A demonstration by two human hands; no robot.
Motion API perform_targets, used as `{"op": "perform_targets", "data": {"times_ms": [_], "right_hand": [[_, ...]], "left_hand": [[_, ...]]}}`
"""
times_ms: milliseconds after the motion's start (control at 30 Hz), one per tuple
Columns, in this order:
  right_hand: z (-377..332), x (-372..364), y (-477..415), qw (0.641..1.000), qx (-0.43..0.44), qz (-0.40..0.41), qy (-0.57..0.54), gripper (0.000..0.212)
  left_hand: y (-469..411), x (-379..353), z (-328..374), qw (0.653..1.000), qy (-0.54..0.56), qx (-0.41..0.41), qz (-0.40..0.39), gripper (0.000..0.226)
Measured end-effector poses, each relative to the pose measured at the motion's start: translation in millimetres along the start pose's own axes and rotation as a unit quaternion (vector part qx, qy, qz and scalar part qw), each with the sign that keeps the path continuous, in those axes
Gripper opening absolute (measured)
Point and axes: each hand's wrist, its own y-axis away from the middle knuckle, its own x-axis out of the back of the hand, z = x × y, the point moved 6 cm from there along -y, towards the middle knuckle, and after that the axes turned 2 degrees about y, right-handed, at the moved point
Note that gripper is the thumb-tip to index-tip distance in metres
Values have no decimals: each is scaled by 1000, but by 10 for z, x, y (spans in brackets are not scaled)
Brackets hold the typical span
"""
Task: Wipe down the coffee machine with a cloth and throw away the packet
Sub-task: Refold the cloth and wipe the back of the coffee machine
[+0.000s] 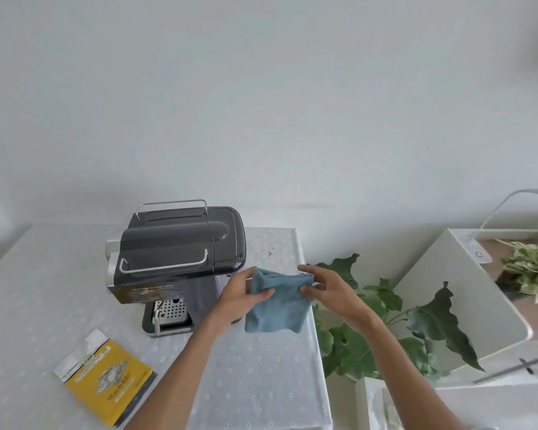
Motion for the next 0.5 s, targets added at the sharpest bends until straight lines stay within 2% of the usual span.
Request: {"op": "perform_targets", "data": {"times_ms": [133,300,500], "right_hand": [[-172,41,59,999,16,-4,-30,39],[-457,40,70,997,39,-16,-61,37],[-666,83,2,992,100,31,72,32]], "left_hand": [[56,30,214,1000,-3,-20,-8,23],[139,50,289,999,46,-24,-4,30],[211,115,371,997,69,-30,-5,24]]}}
